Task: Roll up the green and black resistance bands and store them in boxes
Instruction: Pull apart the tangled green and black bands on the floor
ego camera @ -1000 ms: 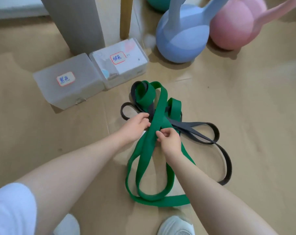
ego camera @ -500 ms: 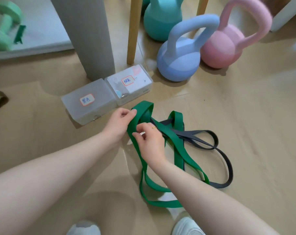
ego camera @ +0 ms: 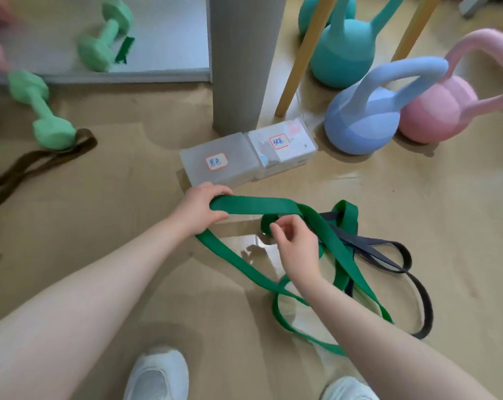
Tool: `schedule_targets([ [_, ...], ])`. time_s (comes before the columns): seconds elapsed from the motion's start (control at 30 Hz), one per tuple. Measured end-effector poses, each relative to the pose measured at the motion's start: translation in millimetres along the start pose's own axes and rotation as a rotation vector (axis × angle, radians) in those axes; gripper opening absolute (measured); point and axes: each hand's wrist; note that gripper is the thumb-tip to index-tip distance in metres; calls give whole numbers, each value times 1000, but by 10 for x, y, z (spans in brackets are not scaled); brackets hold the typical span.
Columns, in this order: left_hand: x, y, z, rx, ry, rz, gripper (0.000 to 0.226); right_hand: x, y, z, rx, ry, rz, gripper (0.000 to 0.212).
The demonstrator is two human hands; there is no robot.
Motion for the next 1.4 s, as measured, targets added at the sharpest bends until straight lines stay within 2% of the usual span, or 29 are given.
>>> schedule_targets([
  [0.1, 28, 50, -96, 83, 205, -23, 41, -260, 262, 252, -69, -233, 18, 14],
  [0.2, 71, -25, -263, 120, 460, -86, 41, -301, 538, 420, -105, -322, 31, 28],
  [0.3, 108, -187, -487, 87, 688, -233, 32, -229, 786, 491, -111, -380, -125, 41],
  [0.37, 119, -265, -601, 2, 756, -313, 28, -116, 902, 529, -118, -480, -245, 45],
  [0.47, 179, -284, -671, -209, 599, -307, 41, 18, 1005, 572, -129, -613, -294, 47],
  [0.57, 312, -206, -652, -266, 499, -218, 49, 57, 1049, 588, -163, -690, -310, 44],
  [0.67, 440, -96, -512, -200, 473, -156, 57, 68, 1010, 600, -213, -744, -315, 45],
  [0.8, 625, 82, -187, -25, 333, -146, 68, 63, 884, 613, -98, -698, -343, 52],
  [0.87, 731, 159, -23, 40, 244, -181, 75, 51, 775, 606, -100, -647, -341, 42],
  [0.93, 827, 214, 105, 101, 168, -241, 79, 4, 627, 575, -109, -471, -256, 29],
  [1.07, 897, 263, 189, 135, -74, -238, 69, -203, 331, 433, -77, -112, -88, 23],
  [1.2, 817, 179, 192, 175, -262, -249, 44, -355, 87, 472, -168, -215, -172, 29],
  [1.27, 787, 114, 211, 40, -418, -309, 41, -327, -18, 541, -163, -274, -235, 39],
  [1.37, 787, 23, 269, -431, -944, -360, 27, -136, -172, 608, -129, -263, -265, 49],
  [1.4, 801, 14, 261, -523, -998, -352, 33, -52, -215, 619, -142, -264, -282, 50],
])
Point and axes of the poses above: each hand's wrist, its own y-axis towards the middle knuckle, its own x-axis out of the palm, z = x × y, and after that the axes turned 2 degrees about x, right-handed
